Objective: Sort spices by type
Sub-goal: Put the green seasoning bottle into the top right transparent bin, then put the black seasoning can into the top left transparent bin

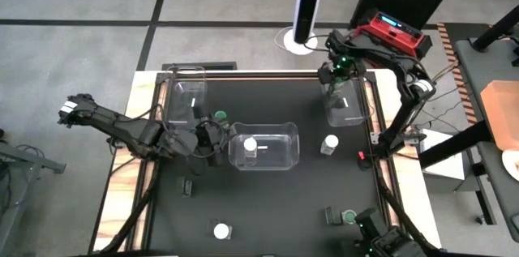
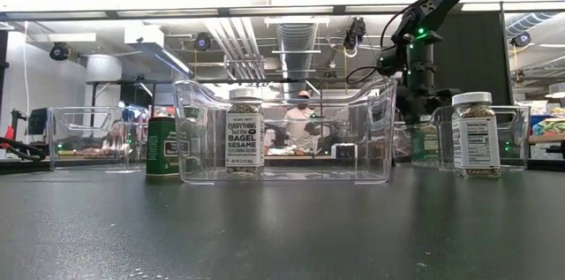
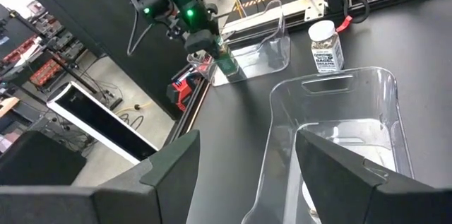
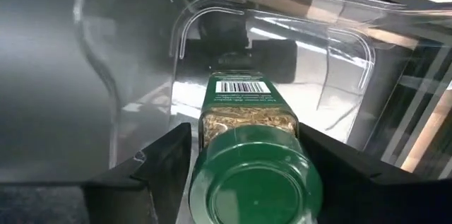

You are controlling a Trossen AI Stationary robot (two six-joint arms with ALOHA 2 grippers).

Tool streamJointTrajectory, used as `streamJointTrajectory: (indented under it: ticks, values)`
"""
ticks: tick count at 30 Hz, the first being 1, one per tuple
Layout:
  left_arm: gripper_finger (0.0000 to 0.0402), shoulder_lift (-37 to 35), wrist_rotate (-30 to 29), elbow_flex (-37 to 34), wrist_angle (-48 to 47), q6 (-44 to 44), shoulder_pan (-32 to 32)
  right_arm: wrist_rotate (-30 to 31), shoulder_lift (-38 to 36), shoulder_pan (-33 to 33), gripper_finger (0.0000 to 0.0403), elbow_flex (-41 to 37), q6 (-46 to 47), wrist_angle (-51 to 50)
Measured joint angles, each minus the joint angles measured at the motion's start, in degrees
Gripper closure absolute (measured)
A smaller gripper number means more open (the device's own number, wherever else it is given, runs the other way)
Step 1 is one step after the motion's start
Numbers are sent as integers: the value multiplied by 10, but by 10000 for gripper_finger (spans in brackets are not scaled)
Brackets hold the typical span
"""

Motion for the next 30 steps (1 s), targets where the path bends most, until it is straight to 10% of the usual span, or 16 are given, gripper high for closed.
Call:
streamJointTrajectory:
  ticks: [21, 30]
  values:
    - [183, 0, 0, 0, -1, -5, 0, 6, -70, 2, 116, 53, 0, -2]
    - [183, 0, 1, 0, -1, -23, 0, 7, -196, 119, 165, 49, -22, 60]
